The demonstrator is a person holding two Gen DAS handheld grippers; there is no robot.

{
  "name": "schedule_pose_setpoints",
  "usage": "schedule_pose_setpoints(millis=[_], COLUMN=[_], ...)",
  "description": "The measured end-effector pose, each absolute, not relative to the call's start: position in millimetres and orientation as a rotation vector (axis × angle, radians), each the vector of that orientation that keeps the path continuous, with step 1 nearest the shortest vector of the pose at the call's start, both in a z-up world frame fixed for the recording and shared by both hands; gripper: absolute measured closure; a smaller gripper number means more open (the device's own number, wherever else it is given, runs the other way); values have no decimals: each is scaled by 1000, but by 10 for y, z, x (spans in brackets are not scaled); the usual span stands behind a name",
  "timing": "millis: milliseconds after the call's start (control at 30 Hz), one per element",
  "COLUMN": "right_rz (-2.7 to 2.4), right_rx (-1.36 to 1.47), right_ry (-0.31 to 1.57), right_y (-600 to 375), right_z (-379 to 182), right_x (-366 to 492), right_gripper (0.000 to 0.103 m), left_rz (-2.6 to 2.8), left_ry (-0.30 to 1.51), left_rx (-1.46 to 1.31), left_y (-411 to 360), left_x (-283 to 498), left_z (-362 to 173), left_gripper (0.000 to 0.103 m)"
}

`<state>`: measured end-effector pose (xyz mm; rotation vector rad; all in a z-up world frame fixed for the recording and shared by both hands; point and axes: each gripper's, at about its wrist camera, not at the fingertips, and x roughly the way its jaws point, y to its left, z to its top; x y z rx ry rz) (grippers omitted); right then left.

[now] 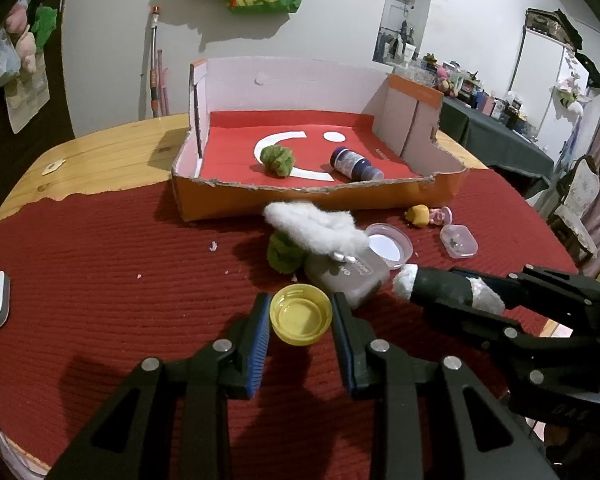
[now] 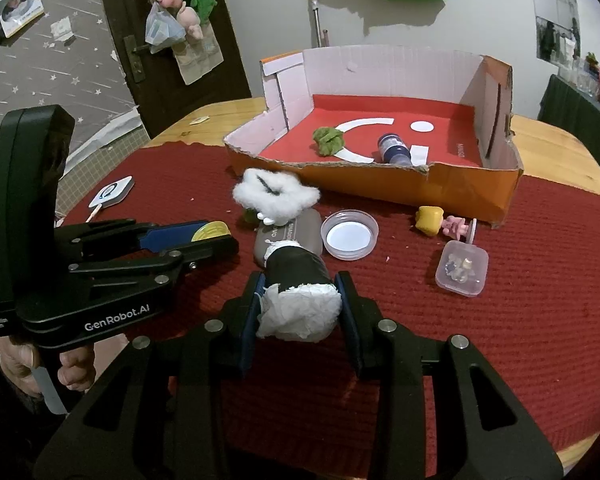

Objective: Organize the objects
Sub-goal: 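Carry the yellow lid and black-and-white plush toward the box with both grippers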

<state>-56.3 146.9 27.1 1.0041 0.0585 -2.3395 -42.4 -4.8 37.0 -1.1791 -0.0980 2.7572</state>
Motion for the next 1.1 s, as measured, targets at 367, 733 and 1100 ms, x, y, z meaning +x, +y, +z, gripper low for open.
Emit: schedule_pose_setpoints(millis=[367,733,1100], right_rz=[-2336,-2334,-2344], right_rx=[981,963,913], right_ry=[55,59,73], right_y=[1454,1433,1441], right_z=[333,402,575], right_x=[-558,-644,-753], right_gripper=[69,69,69], left_rz=[2755,2759,2771], left_ry=[-104,-101,-73], left_rx=[-1165,-1131,-1078], left_y=[-51,-81,-96], left_x=[-435,-495,-625], left_z=[405,521,694], left_gripper=[72,72,72])
